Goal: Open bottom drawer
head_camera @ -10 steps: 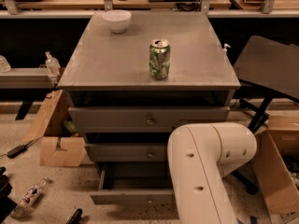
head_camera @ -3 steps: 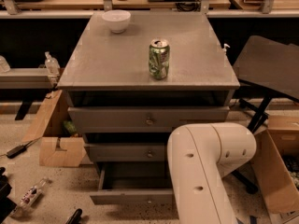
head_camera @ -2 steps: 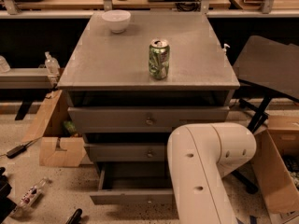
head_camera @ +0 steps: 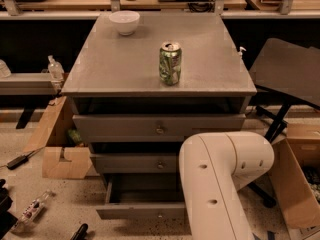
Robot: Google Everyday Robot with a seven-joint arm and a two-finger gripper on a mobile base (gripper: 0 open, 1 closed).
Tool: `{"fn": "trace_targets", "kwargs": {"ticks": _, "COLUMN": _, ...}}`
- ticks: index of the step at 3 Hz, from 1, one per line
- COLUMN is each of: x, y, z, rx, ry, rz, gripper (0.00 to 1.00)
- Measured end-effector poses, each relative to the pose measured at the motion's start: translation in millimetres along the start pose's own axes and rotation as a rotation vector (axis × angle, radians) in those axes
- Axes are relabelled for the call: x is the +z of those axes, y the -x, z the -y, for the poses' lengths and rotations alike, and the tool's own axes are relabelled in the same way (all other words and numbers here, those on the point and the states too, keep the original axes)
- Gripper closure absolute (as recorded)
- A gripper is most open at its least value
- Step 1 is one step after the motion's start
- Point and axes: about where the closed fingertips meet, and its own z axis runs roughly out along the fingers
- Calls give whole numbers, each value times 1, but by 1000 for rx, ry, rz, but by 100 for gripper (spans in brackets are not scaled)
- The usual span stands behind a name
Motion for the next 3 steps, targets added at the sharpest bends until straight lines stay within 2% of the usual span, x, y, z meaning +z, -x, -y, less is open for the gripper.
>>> {"fn": "trace_targets", "kwargs": {"ticks": 1, "x": -6, "y": 2, "z": 3, "rx": -6, "ry": -2, "rz": -10, "gripper": 14}}
{"fn": "trace_targets", "kwargs": {"ticks": 2, "x": -60, "y": 19, "z": 34, "rx": -72, "ry": -33, "rz": -94, "gripper": 45}}
{"fn": "trace_targets", "kwargs": {"ticks": 3, "x": -99, "y": 35, "z": 61, "rx": -122, "ry": -76, "rz": -118, "gripper": 68}}
